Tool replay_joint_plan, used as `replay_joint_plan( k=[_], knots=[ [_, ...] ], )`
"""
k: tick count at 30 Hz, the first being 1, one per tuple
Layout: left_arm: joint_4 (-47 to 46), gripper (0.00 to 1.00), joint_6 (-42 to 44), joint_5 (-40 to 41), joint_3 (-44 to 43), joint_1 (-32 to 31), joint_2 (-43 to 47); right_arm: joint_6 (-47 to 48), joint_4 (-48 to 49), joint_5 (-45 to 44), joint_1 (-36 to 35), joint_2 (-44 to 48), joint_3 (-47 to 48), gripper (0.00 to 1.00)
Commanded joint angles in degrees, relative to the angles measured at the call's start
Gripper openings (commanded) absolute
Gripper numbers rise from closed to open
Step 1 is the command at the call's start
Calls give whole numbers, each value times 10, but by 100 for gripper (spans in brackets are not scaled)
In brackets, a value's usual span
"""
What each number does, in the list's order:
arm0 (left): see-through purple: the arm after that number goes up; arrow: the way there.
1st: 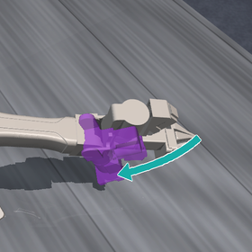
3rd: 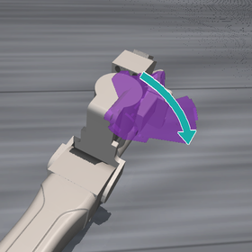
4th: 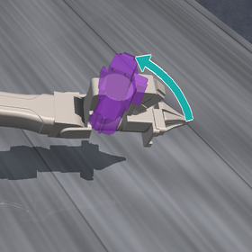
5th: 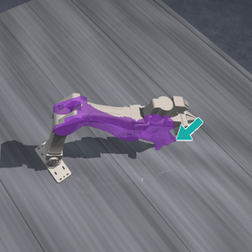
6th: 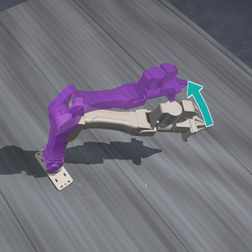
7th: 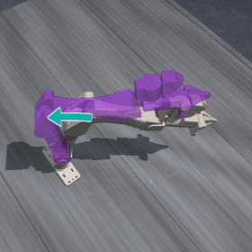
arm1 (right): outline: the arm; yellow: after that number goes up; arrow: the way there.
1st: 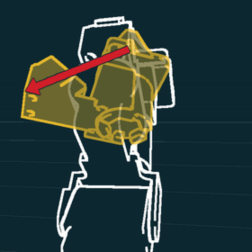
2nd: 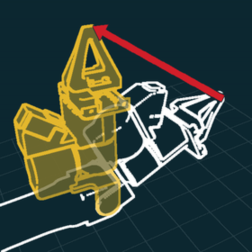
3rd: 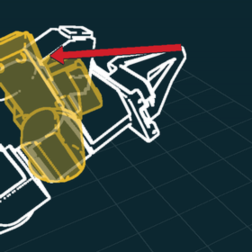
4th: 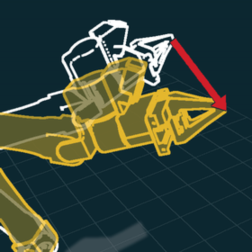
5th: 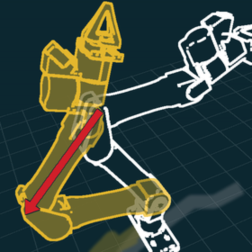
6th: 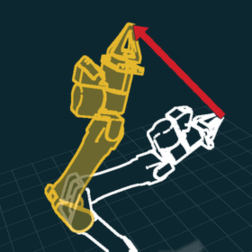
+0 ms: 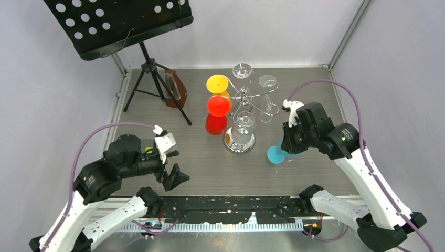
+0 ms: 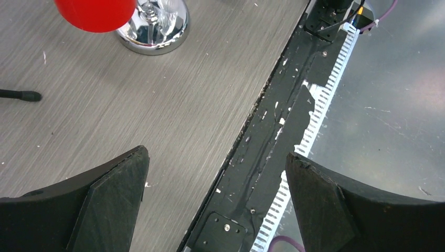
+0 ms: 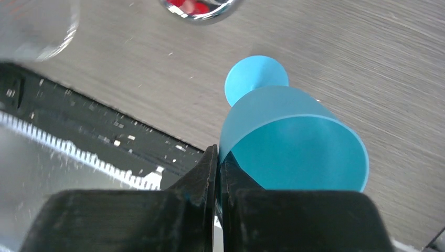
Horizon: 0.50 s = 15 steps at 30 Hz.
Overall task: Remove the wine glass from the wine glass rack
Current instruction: Place the wine glass at the center of the board.
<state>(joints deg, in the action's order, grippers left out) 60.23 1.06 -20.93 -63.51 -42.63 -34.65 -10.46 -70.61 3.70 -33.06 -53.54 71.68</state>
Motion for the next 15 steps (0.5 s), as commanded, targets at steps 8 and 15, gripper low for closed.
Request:
replay_joint_plan(
  k=[8,15],
  knots=[
    [-102,100,-31,37,55,0,64,44,106,-34,180,-68,6,6],
    [-148,100,-57,43,120,0,127,69,136,-58,263,-171,71,6]
  ],
)
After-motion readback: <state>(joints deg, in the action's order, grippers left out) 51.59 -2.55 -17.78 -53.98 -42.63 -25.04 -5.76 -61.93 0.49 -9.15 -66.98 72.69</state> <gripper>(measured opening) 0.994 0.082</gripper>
